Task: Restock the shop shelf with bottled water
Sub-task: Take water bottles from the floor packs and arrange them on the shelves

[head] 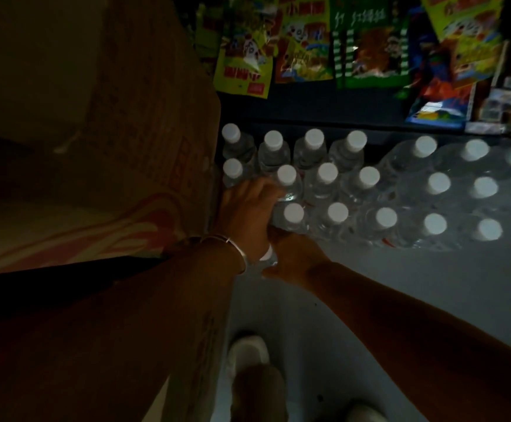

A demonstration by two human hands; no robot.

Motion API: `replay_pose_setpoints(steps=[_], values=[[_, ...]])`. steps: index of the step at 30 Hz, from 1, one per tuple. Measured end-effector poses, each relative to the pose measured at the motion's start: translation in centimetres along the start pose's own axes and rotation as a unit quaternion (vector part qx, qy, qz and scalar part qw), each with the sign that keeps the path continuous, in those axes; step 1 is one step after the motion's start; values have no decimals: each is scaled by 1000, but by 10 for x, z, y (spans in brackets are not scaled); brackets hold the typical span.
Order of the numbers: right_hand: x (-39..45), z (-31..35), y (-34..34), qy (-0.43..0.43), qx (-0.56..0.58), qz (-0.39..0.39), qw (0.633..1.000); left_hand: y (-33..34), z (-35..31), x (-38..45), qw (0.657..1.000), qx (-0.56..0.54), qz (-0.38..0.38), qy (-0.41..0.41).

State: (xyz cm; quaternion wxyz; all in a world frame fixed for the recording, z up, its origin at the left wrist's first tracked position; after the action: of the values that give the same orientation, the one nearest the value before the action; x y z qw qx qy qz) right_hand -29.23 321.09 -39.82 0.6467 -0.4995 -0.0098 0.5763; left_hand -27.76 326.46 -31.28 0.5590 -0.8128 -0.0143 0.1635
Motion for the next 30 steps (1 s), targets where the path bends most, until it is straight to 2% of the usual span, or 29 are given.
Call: replay_pose_setpoints(steps=[8,13,15,20,25,29,30], values=[[2,-1,2,-7,18,-29,999,7,1,-2,1000,2,18,-1],[-48,7,-57,-27,56,-39,997,-34,-26,-8,1000,-9,-13,25],[-78,17,-93,-44,59,-47,996,-62,-46,-10,998,-47,-10,30],[-158,40,-204,-51,70,-63,994,-169,-105,-13,989,-128,-60,37],[-253,91,-354,-82,58,-130,987,-311,-173,-21,974,-207,-53,72],[-332,153,-475,-126,69,-172,975,-432,-220,-30,972,-224,-4,67],[-355,173,-505,-138,73,-182,971,-468,-234,-35,970,-227,-7,87]])
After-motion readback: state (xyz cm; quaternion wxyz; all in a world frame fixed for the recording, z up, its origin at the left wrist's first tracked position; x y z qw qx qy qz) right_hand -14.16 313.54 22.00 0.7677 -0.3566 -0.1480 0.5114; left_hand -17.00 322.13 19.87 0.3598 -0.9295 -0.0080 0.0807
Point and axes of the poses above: each hand's wrist, its own x-axis towards the middle knuckle, its own y-axis out of the palm, z = x × y, the point moved 10 cm from there along x, towards the middle knuckle, and after that the axes turned 5 degrees about y, right-handed, at the moved point
